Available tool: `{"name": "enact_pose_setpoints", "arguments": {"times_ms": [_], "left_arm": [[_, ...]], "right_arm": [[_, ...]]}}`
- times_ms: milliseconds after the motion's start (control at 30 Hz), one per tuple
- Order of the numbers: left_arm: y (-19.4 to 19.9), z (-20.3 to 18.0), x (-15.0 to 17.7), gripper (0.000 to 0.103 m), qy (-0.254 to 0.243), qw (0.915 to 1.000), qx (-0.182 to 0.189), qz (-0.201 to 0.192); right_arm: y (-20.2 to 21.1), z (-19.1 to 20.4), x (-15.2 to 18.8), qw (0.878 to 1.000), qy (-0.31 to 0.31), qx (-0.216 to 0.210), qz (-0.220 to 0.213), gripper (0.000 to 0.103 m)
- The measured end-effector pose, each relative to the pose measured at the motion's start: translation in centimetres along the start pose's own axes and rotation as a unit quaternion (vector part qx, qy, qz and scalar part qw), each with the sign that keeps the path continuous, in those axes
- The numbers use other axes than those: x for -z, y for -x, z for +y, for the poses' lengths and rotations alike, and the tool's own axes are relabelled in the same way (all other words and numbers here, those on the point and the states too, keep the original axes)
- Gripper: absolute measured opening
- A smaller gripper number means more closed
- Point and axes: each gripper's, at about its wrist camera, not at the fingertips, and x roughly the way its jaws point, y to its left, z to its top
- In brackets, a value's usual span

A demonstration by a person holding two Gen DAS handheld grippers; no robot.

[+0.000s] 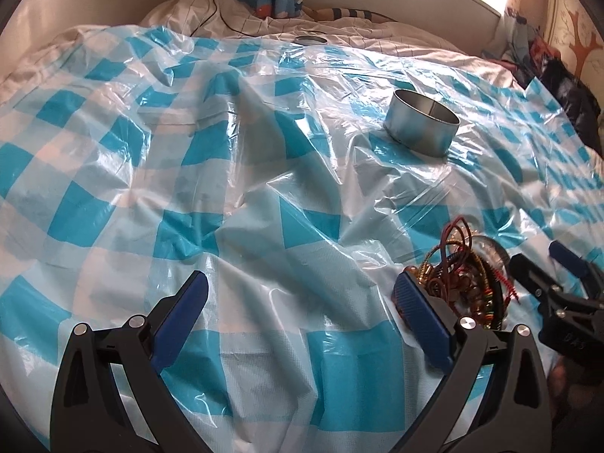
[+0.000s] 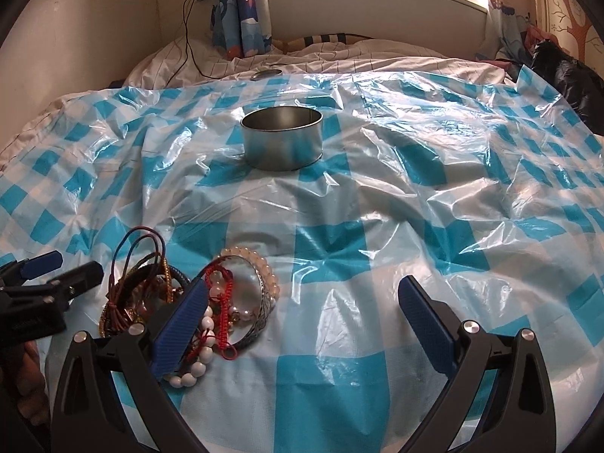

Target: Organize jewelry

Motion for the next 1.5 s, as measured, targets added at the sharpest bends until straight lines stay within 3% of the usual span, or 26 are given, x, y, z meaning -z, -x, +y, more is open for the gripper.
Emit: {"name": "enact_pose_setpoints", "arguments": {"times_ms": [1500], "left_arm": [[-0.2,-1.3,0.1,0.095,-0.029,0.9994,-0.021,0.002]], "right_arm": [[0.7,0.6,-0.2,0.999,0.007,-0.028,-0.021,0.096]]}}
